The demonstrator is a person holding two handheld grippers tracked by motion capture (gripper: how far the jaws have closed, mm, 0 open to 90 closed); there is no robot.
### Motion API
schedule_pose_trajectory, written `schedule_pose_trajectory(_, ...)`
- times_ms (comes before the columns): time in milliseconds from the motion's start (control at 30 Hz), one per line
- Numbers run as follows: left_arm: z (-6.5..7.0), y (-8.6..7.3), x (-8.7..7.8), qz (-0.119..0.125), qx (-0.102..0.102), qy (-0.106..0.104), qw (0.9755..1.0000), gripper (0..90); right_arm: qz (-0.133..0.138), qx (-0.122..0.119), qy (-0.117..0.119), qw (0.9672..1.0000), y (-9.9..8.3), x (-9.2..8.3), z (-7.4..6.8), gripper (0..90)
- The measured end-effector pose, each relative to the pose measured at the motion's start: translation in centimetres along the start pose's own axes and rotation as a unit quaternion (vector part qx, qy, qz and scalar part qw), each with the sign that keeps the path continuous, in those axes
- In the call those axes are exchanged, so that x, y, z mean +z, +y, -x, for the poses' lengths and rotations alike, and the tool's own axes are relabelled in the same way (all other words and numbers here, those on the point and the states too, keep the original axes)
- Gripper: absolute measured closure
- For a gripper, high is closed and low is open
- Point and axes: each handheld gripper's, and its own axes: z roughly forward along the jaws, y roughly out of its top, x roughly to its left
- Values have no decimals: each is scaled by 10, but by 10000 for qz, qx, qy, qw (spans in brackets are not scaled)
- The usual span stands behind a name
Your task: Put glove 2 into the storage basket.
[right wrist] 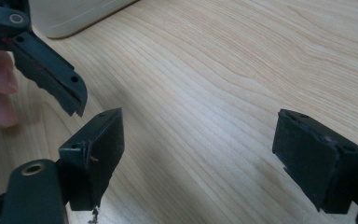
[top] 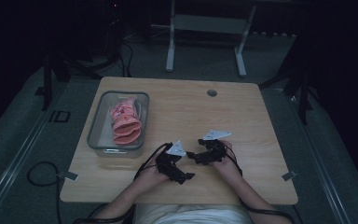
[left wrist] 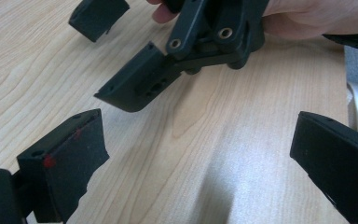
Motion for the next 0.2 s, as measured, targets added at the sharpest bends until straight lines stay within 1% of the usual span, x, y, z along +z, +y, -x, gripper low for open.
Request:
schedule_pose_trajectory(67, -1, -1, 0, -3, 2, -38, 10000, 30, -11, -31, -4, 10000, -2, 0, 0, 166)
schedule_pose_trajectory(200, -1, -2, 0, 4, 4, -28, 10000, 30, -48, -53, 15, 10000, -3, 2, -1, 164)
